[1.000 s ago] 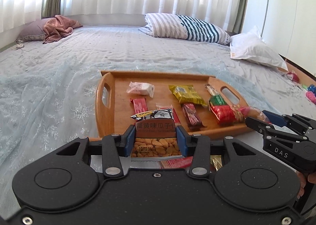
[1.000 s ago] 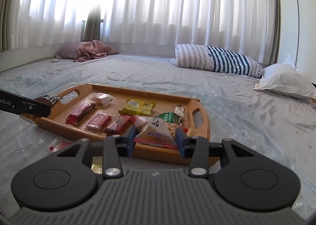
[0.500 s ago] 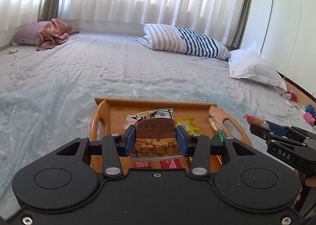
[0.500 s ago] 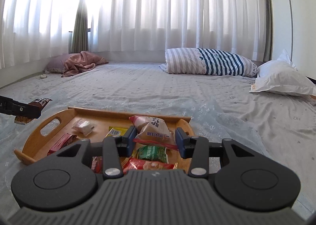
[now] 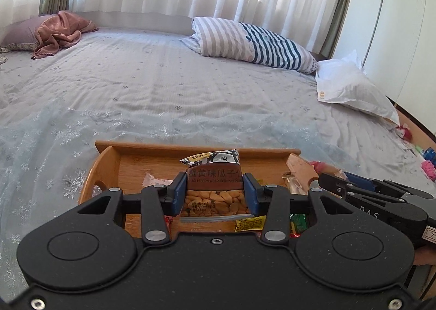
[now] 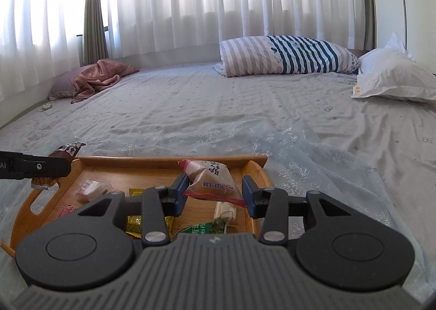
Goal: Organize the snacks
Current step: 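Carry the peanut pack and white-red pack onto the tray and lower them, then open both tools and lift them off the tray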
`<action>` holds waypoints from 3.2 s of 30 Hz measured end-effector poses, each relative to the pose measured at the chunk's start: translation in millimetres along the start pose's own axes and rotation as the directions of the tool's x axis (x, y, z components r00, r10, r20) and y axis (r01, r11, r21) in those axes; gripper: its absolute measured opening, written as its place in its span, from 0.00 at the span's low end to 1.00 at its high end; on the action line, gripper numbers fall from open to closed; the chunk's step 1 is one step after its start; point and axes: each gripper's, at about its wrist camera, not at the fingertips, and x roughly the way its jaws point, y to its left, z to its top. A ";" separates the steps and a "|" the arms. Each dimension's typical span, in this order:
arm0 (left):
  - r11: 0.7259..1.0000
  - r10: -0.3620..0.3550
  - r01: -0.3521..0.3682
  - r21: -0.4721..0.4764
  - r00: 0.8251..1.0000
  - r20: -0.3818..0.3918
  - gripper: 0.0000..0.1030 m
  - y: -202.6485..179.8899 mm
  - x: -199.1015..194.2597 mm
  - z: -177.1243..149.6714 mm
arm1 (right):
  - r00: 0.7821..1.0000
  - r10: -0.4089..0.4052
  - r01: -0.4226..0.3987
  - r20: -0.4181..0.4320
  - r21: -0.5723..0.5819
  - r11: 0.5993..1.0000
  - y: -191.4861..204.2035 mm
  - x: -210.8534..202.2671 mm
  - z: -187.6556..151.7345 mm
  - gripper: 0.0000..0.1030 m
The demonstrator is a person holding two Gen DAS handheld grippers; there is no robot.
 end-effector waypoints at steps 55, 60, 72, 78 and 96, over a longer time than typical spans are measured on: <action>0.994 0.101 -0.096 0.047 0.988 -0.116 0.41 -8.3 84.6 -33.7 | 0.987 -0.019 0.002 -0.161 -0.109 0.994 34.9 68.5 -15.8 0.60; 0.994 0.108 -0.103 0.047 0.988 -0.106 0.49 -9.0 83.6 -33.0 | 0.987 -0.018 0.002 -0.159 -0.096 0.995 34.4 67.0 -13.8 0.64; 0.994 0.100 -0.097 0.057 0.994 -0.047 0.82 -5.9 42.4 -27.6 | 0.996 -0.010 0.004 -0.094 -0.063 0.998 26.0 34.7 -8.8 0.87; 0.991 0.107 -0.104 0.088 0.994 -0.027 0.87 -6.6 15.0 -33.3 | 0.998 -0.012 0.008 -0.062 -0.063 0.998 23.8 11.7 -8.9 0.90; 0.993 0.081 -0.078 0.091 0.996 -0.026 0.91 -7.2 -51.5 -68.6 | 0.998 0.058 -0.058 -0.003 -0.080 0.995 32.9 -51.0 -34.7 1.00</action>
